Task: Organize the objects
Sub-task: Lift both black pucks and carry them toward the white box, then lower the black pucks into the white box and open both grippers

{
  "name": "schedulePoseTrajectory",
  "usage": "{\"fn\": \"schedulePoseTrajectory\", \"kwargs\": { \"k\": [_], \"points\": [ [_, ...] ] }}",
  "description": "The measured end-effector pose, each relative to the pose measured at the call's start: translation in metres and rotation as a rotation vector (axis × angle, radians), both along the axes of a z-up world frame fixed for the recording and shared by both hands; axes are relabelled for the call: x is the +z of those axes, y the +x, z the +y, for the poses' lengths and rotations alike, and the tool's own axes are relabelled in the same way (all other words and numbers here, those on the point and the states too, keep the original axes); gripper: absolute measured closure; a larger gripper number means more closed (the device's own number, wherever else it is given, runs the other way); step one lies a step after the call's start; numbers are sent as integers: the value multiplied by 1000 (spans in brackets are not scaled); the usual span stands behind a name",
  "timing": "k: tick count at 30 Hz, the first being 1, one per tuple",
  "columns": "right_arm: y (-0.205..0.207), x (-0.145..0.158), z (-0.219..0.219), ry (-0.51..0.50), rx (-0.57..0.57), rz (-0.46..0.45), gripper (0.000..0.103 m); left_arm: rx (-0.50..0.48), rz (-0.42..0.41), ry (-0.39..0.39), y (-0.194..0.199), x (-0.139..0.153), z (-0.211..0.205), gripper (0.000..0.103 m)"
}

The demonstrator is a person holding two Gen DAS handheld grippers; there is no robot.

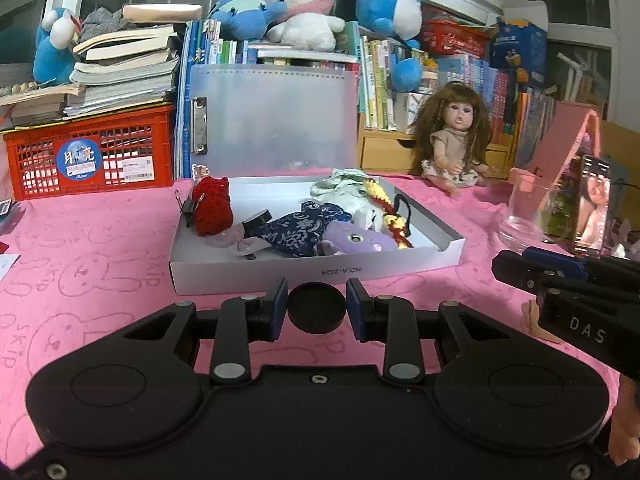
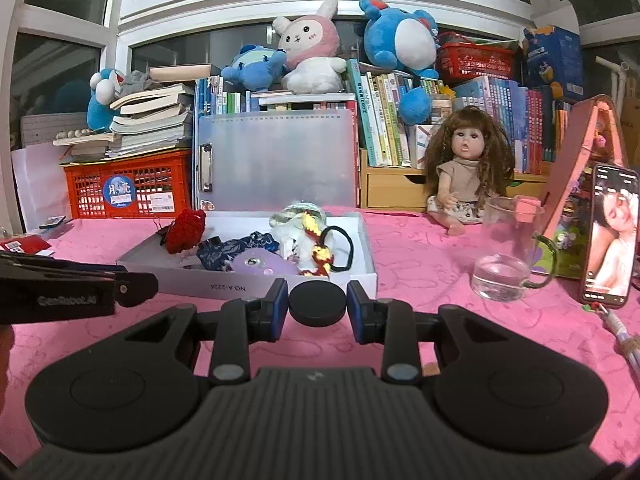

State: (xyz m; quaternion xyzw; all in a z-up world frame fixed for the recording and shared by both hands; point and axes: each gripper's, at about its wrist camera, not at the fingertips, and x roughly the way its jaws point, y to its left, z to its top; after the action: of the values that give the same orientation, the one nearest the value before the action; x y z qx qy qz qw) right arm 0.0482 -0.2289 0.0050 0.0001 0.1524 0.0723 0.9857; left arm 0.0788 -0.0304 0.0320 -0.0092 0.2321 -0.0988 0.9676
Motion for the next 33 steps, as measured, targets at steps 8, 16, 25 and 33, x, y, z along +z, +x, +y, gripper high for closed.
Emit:
{"fn": "schedulePoseTrajectory", "kwargs": {
  "k": [8, 16, 25, 33],
  "points": [
    [17, 4, 7, 15, 18, 13, 67, 28, 21, 6, 22, -1, -3, 73],
    [43, 10, 9, 44, 30, 32, 67, 71, 32, -7, 48, 4, 6, 73],
    [68, 14, 13, 56, 37, 56, 67, 120, 35, -23, 76, 8, 19, 73],
    [91, 13, 11, 60, 29, 95, 67, 137, 51, -30, 98, 6, 24, 73]
  ]
}}
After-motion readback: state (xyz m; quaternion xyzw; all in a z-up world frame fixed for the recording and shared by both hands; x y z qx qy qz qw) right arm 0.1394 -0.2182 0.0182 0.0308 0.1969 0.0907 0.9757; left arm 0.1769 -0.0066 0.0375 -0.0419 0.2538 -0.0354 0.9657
